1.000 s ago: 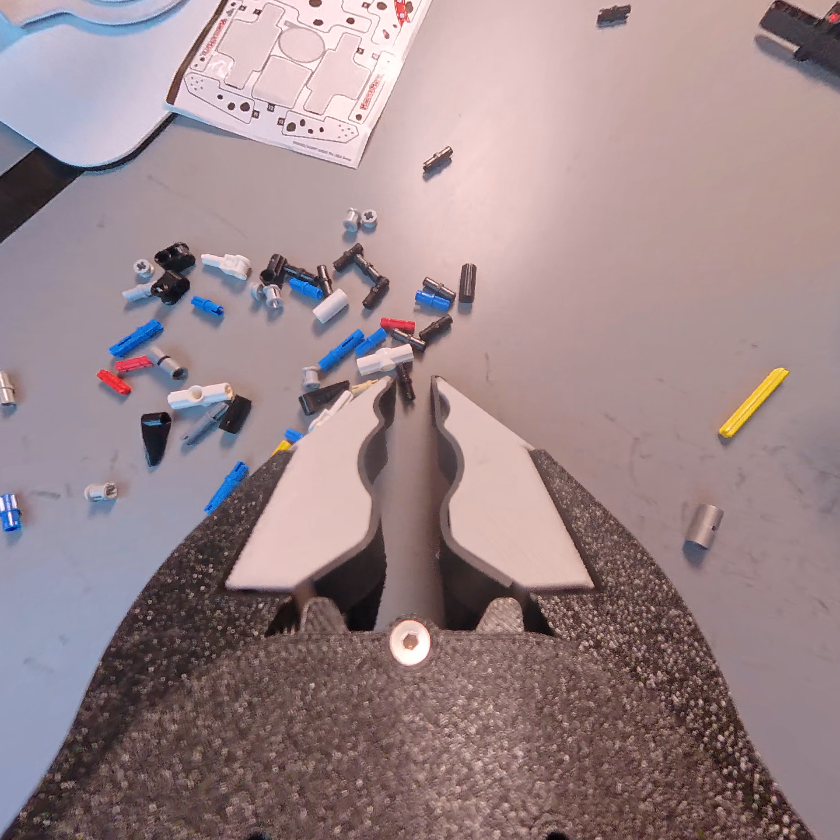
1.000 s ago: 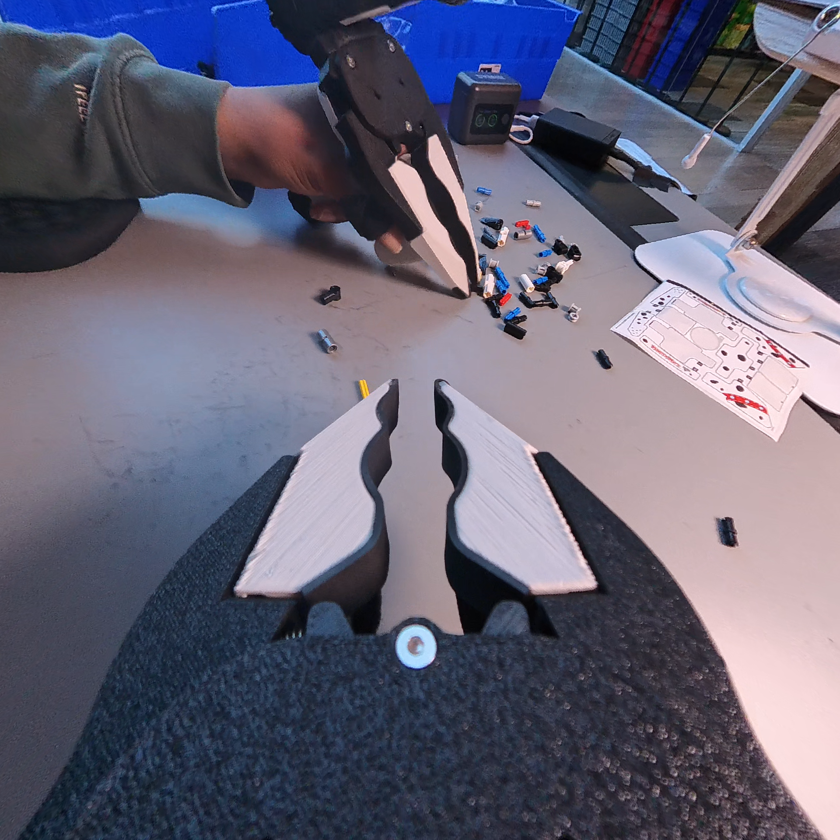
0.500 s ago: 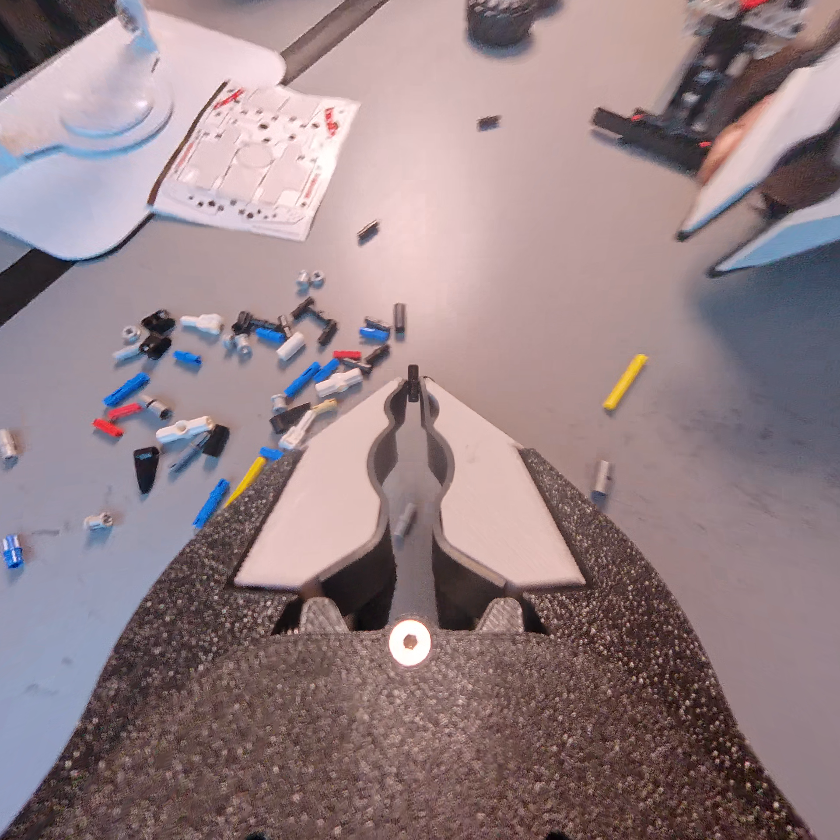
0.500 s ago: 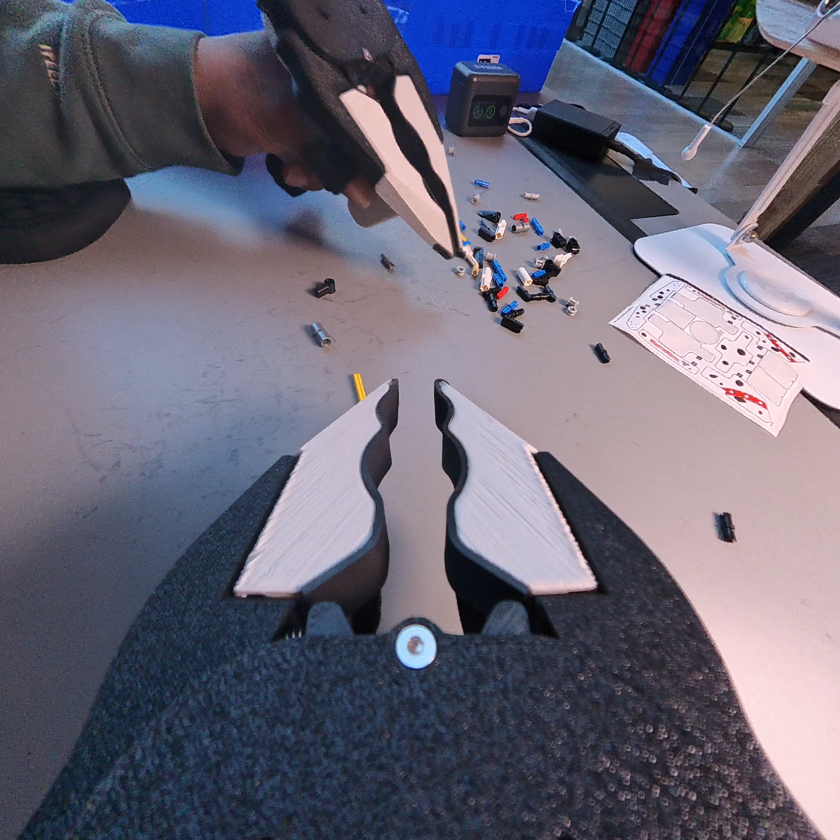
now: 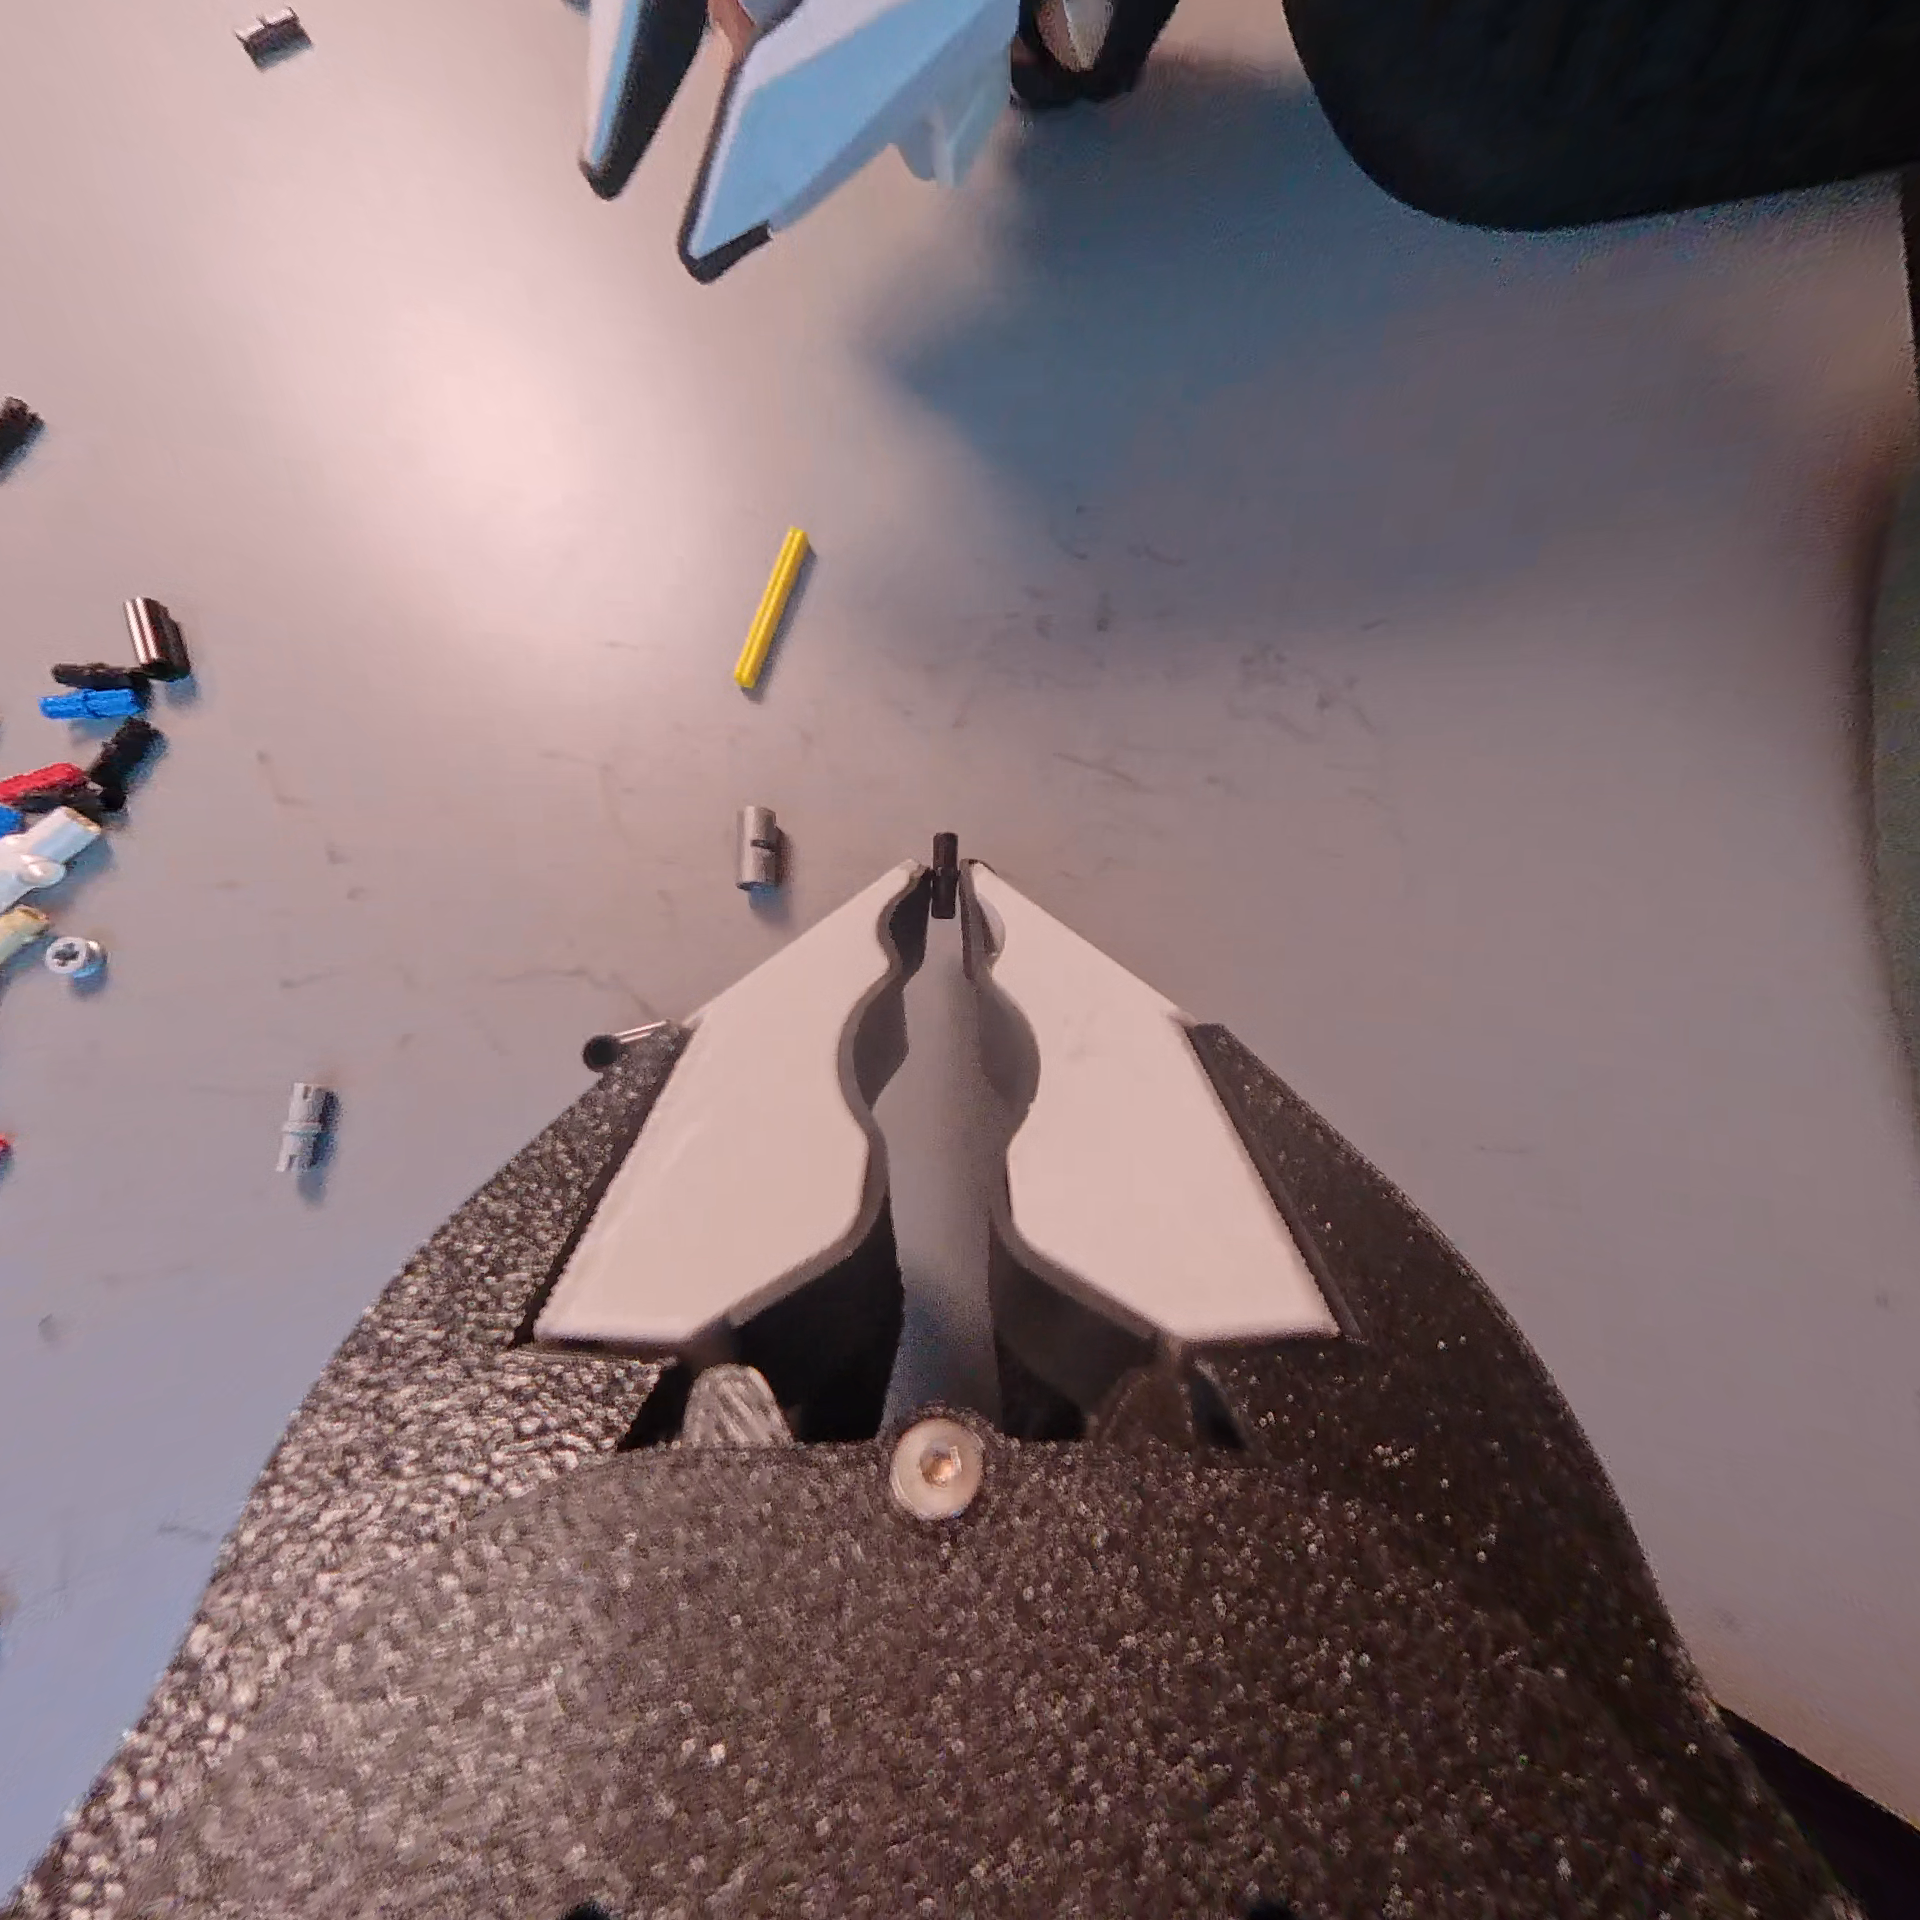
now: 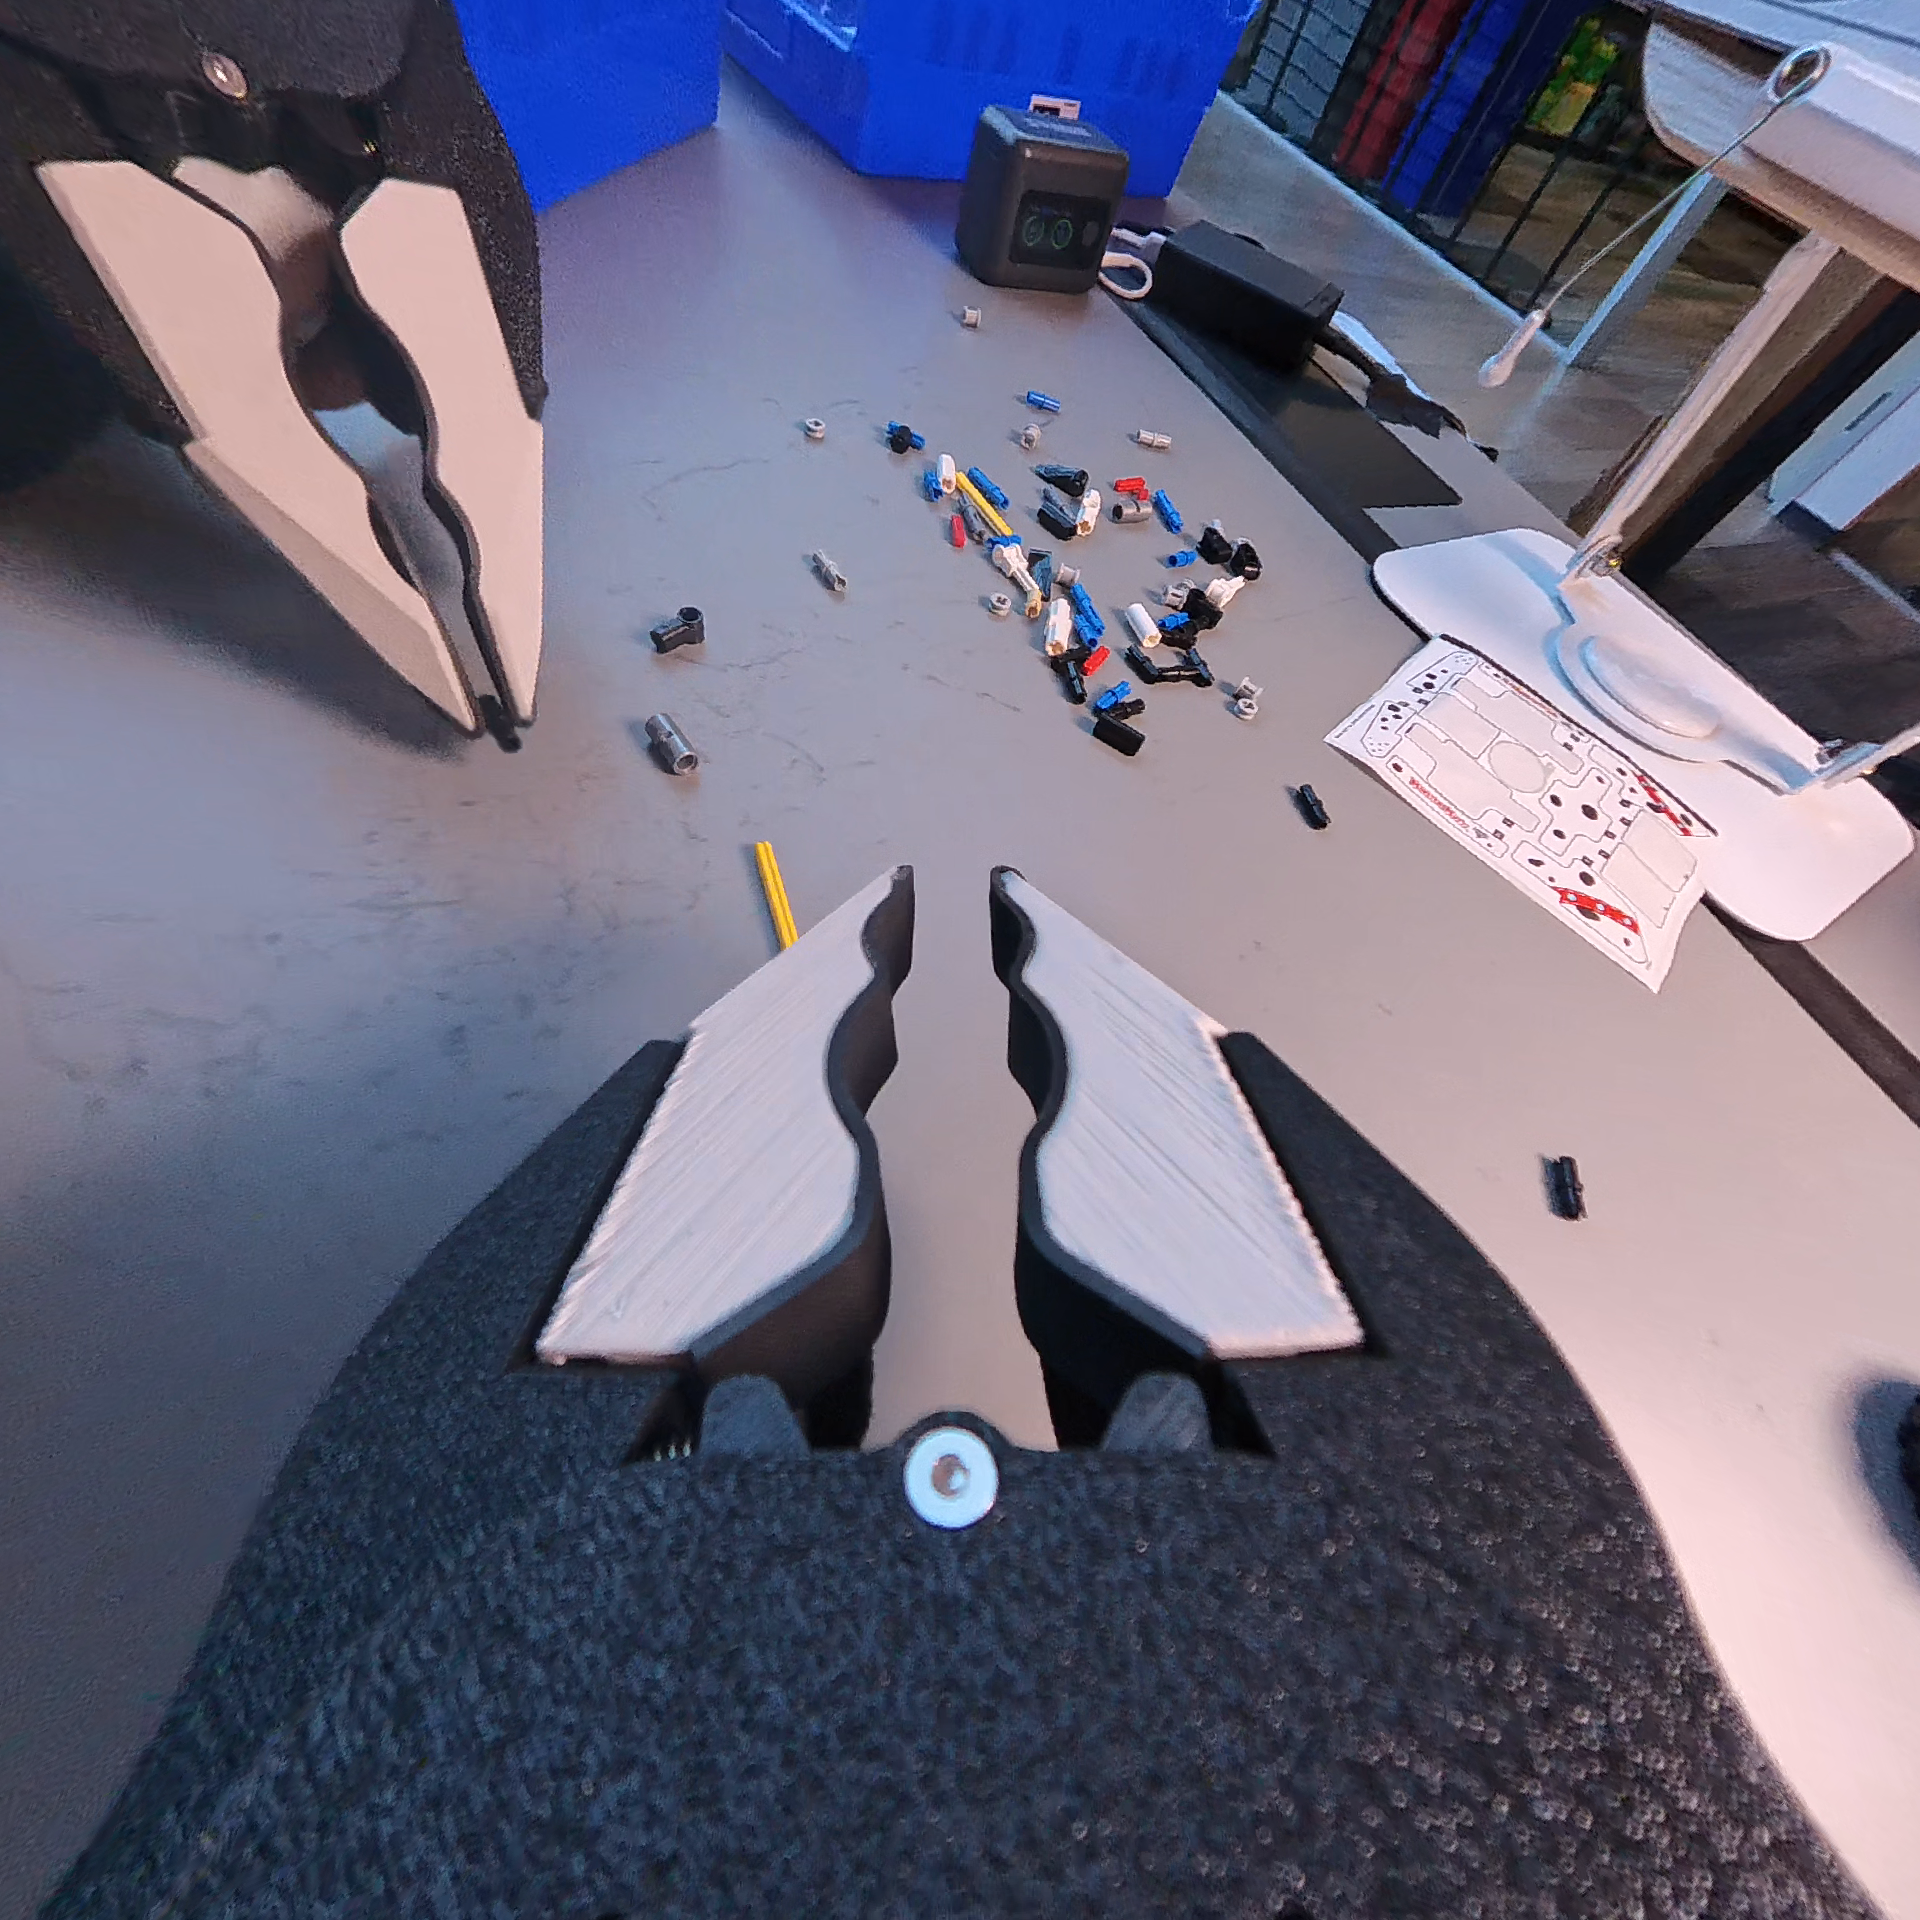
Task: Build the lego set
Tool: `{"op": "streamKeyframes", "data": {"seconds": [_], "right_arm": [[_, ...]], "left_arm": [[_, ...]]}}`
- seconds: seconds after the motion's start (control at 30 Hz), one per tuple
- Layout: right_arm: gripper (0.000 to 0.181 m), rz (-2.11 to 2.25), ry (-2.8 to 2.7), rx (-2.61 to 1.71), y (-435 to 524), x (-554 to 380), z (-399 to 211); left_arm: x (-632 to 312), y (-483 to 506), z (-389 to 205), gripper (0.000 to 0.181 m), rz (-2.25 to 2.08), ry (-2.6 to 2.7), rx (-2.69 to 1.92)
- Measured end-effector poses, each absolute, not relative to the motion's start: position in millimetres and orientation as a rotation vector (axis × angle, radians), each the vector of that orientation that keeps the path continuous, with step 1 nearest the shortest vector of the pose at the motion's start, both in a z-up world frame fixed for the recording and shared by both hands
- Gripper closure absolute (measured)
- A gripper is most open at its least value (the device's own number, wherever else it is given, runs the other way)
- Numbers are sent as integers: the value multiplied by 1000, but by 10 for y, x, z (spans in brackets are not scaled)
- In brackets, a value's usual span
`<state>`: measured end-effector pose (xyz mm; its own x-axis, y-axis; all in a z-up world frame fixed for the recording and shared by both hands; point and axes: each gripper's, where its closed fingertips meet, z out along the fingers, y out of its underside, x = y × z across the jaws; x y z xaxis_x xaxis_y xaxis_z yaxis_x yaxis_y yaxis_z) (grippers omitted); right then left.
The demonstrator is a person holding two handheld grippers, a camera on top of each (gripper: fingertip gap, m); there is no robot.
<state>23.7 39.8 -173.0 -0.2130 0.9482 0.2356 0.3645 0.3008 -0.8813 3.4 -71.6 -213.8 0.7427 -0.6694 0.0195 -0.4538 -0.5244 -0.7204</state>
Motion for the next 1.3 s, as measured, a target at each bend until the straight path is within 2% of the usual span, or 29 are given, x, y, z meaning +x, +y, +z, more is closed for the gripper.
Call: {"op": "streamKeyframes", "data": {"seconds": [0.27, 0.6, 0.8, 1.0, 1.3], "right_arm": [[167, 839, -1756, -1174, 394, 219, -1760], [168, 836, -1759, -1159, 381, 220, -1759], [168, 811, -1776, -1138, 355, 219, -1779], [168, 774, -1801, -1112, 314, 212, -1812], [168, 754, -1830, -1078, 228, 191, -1838]], "left_arm": [[50, -739, -2257, 176, -357, 889, -2242], [-420, -543, -1837, 158, -354, 558, -2098], [-675, -575, -2005, 150, -307, 490, -2200], [-586, -590, -2151, 151, -281, 561, -2255], [-430, -717, -2186, 161, -367, 656, -2284]]}}
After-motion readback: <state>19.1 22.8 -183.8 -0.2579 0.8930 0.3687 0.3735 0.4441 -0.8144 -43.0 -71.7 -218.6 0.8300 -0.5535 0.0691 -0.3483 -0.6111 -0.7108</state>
